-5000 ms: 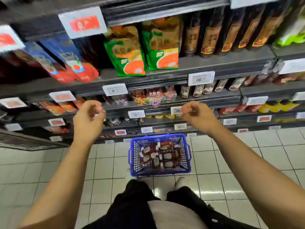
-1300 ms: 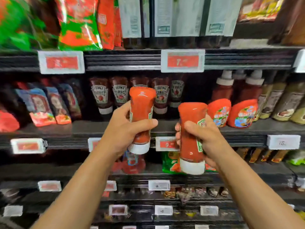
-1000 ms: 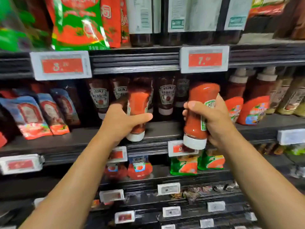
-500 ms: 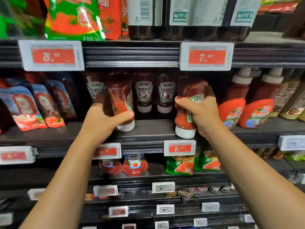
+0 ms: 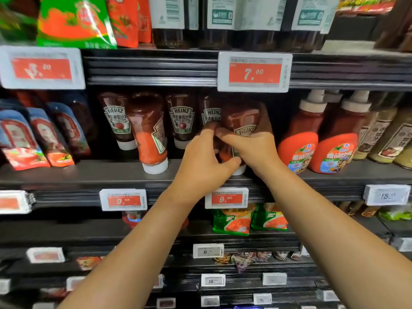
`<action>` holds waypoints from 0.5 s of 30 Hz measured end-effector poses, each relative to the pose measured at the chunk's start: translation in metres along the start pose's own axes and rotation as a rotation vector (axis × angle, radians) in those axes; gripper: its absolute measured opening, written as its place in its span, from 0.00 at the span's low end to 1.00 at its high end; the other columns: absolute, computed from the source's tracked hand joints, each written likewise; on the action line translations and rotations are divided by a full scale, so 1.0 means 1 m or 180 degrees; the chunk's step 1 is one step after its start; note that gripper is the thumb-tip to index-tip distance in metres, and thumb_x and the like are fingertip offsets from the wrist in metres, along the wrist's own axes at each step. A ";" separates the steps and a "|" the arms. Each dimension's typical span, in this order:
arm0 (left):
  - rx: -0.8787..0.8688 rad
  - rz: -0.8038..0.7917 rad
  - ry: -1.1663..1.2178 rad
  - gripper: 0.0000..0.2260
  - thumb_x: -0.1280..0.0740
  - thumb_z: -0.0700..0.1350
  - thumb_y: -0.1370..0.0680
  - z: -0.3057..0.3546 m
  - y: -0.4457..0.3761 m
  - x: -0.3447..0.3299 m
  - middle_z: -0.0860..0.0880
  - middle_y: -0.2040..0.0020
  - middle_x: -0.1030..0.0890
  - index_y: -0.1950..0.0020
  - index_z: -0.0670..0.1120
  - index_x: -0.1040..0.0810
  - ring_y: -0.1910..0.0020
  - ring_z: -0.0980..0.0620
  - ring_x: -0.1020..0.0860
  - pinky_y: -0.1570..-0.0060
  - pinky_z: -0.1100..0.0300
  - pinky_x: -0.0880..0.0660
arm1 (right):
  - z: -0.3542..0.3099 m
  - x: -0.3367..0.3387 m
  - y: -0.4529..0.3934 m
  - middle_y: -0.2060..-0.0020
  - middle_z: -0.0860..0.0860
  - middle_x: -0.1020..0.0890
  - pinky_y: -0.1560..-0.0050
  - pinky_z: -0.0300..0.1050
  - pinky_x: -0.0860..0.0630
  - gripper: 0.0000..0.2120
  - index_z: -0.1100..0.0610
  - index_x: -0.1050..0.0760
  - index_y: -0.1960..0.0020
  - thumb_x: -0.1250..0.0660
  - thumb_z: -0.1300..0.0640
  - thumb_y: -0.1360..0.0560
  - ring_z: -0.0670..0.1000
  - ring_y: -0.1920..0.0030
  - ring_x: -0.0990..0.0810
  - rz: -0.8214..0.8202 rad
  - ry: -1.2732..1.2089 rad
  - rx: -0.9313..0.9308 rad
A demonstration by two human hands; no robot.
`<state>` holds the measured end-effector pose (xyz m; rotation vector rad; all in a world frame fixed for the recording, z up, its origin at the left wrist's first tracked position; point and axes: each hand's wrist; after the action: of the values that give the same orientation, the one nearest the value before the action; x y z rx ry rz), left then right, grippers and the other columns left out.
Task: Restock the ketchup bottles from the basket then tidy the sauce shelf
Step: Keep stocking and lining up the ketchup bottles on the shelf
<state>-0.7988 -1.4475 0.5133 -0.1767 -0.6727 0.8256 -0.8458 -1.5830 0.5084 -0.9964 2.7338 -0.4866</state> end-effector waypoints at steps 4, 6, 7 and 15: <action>0.0079 -0.0024 -0.0042 0.14 0.24 0.46 0.32 -0.002 -0.017 -0.004 0.54 0.58 0.17 0.49 0.54 0.23 0.59 0.62 0.19 0.62 0.67 0.22 | -0.006 0.006 0.002 0.50 0.49 0.14 0.51 0.40 0.18 0.36 0.46 0.30 0.37 0.17 0.51 0.41 0.44 0.49 0.14 -0.0098 0.0383 0.0074; 0.0134 -0.0125 0.0043 0.13 0.23 0.47 0.31 -0.008 -0.022 -0.004 0.54 0.58 0.16 0.49 0.51 0.19 0.59 0.63 0.18 0.61 0.65 0.21 | -0.013 0.009 0.005 0.52 0.44 0.15 0.54 0.37 0.18 0.36 0.44 0.30 0.39 0.17 0.44 0.42 0.39 0.52 0.15 -0.0118 0.0773 0.0109; 0.0163 -0.0167 0.0086 0.14 0.23 0.47 0.31 -0.011 -0.023 -0.005 0.55 0.57 0.15 0.47 0.50 0.18 0.58 0.63 0.18 0.58 0.63 0.20 | -0.017 0.012 0.006 0.52 0.43 0.15 0.54 0.37 0.18 0.36 0.44 0.30 0.39 0.18 0.41 0.42 0.38 0.53 0.16 -0.0102 0.0969 0.0143; -0.0091 -0.0353 -0.0339 0.17 0.27 0.51 0.25 -0.015 -0.035 -0.008 0.62 0.56 0.23 0.39 0.52 0.25 0.56 0.67 0.24 0.58 0.77 0.30 | -0.027 0.024 0.009 0.41 0.53 0.19 0.43 0.52 0.20 0.40 0.49 0.40 0.24 0.22 0.49 0.30 0.54 0.43 0.19 -0.0061 0.1844 0.0436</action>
<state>-0.7718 -1.4753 0.5115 -0.1205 -0.7879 0.7229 -0.8773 -1.5861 0.5291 -0.9641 3.1178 -1.1011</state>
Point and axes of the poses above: each hand's wrist, its own y-axis away from the middle knuckle, its own x-axis out of the back of the hand, z = x × y
